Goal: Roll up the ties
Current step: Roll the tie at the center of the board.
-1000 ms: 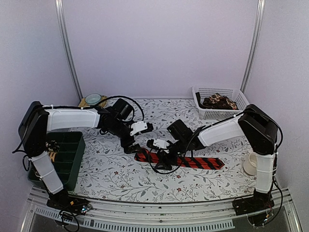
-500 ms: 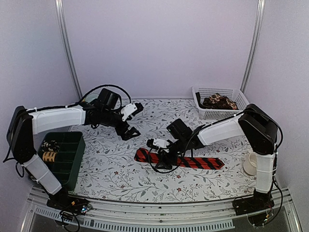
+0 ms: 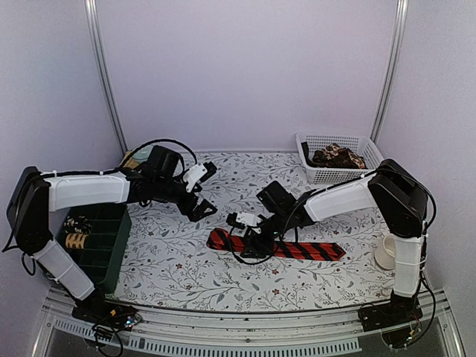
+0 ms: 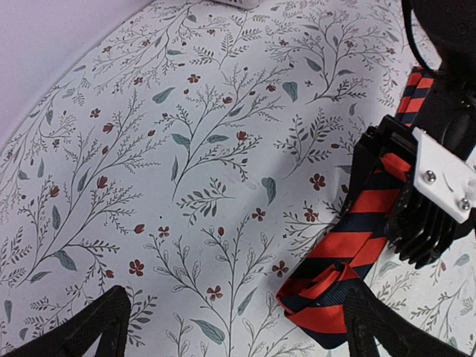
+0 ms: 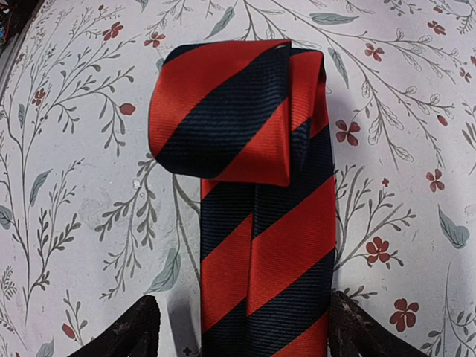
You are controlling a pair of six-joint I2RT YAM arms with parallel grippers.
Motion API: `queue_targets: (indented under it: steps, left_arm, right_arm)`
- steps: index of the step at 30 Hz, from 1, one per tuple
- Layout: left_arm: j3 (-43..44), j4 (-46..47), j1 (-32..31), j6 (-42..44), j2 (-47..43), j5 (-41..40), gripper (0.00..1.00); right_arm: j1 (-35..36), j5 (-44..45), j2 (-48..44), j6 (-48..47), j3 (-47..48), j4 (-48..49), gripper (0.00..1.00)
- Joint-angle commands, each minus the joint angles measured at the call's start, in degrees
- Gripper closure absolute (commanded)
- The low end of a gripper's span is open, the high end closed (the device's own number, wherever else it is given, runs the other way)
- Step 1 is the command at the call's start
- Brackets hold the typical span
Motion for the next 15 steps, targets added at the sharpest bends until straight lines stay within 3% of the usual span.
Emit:
queue_targets:
  steps: [1,8,12,15]
  left_arm:
    - [-0.99,2.97,0.05,-2.16,0.55,0.82,0.0]
    - [-2.1,5.16,0.06,-4.95,2.95,1.42,0.0]
    - [-3.15,6.8,0.06,-6.43,3.45,2.03,0.0]
    - [-3.5,7.24,0.05,-6.9,3.58,1.85,0.0]
  right_arm:
    - [0.3,0.82,0.26,0.78,0.82,-0.26,0.25]
    - [0.51,3.34,-1.1,0.87,-0.28,2.43,0.34]
    - [0.9,3.86,-1.89,0.72,-0.69,3.78,0.24]
    - [1.45,3.74,-1.12,0.3,0.66,3.31,0.22]
